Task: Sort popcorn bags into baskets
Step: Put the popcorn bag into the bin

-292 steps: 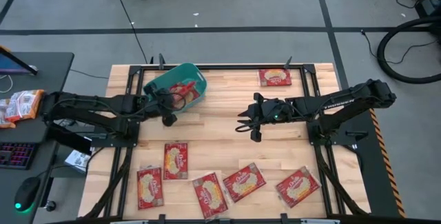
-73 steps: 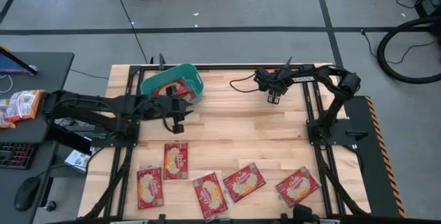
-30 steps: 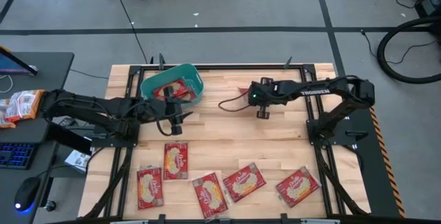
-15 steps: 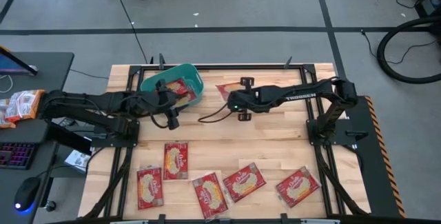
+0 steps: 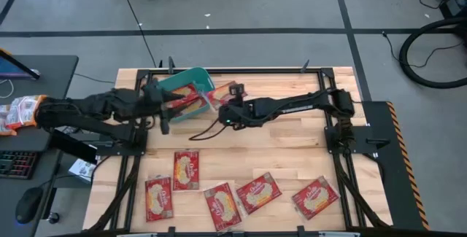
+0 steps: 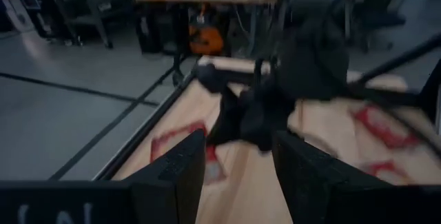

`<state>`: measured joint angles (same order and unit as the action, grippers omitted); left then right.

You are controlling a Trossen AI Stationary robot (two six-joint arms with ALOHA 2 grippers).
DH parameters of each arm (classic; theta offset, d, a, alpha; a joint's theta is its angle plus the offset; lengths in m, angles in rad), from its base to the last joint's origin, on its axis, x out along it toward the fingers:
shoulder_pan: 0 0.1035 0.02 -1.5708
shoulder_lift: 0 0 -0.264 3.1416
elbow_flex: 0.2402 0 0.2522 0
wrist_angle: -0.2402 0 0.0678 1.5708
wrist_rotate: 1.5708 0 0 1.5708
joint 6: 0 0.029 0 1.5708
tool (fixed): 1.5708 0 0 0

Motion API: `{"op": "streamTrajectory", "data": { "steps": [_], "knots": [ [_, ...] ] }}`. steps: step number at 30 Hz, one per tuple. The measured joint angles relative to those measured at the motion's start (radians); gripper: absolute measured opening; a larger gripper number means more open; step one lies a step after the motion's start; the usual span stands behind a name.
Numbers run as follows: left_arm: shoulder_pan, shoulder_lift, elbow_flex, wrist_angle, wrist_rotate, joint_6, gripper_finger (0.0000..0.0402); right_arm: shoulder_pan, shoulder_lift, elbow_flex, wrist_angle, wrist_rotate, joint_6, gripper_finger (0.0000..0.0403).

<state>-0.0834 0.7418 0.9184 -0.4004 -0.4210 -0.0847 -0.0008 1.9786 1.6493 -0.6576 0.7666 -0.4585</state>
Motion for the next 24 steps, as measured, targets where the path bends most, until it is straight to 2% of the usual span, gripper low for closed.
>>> {"op": "streamTrajectory", "data": {
  "steps": [7, 16, 24],
  "knots": [
    [0.000, -0.064, -0.001, 0.013, 0.000, -0.036, 0.0172, 0.010, 0.152, 0.166, 0.120, 0.138, -0.174, 0.0002],
    [0.000, -0.096, -0.001, 0.034, 0.000, -0.036, 0.0172, 0.007, 0.335, 0.395, 0.202, 0.104, -0.271, 0.0003],
    [0.000, -0.094, -0.001, 0.028, 0.000, -0.036, 0.0172, 0.007, 0.492, 0.547, 0.325, 0.104, -0.438, 0.0004]
  ]
}}
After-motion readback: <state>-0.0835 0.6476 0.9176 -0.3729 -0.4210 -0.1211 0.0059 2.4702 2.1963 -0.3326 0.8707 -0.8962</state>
